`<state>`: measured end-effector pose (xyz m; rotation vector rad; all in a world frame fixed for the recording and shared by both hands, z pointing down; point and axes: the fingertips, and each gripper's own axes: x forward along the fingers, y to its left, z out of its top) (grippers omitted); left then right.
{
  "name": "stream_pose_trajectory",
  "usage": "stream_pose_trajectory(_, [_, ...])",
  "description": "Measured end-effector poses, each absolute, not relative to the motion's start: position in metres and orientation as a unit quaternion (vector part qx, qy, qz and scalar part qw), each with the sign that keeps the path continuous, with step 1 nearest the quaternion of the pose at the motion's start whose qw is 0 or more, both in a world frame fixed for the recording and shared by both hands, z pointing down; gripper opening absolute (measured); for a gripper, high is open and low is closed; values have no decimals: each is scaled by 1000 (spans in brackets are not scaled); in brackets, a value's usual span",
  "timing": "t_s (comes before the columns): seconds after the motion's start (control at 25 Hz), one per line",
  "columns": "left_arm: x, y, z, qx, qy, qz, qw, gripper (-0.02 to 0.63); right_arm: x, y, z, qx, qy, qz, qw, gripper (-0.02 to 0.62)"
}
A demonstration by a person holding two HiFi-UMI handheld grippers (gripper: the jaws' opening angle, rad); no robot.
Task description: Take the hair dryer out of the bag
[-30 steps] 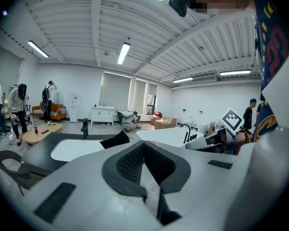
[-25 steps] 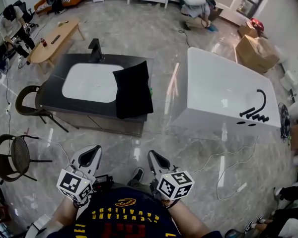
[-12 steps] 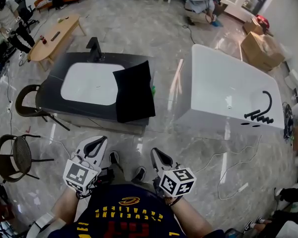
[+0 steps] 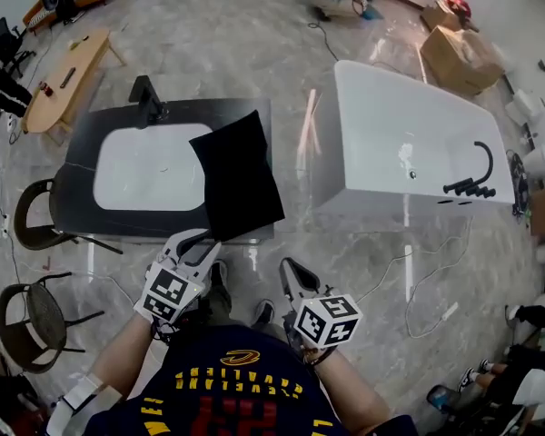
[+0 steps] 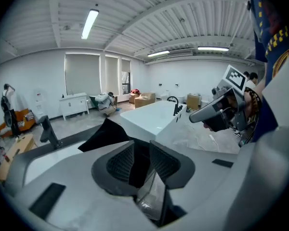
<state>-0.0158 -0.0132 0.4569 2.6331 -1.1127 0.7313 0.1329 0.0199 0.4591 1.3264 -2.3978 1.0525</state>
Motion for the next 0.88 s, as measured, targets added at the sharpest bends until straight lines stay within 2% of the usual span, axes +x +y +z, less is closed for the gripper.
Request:
stream_pose_trajectory(0.2, [-24,-51,512,887,-330,279,164,197,115,-7,470,478,-790,371,102,9])
stream_pose_trajectory(0.44, [-16,-77,558,889,-260,327,188,209,97,-26,479,507,-766,380,103,9])
stream_pose_trajectory(0.88, [15,-82,606,888,-166,404,140,207,88,-26,501,533,-747,379,119,9])
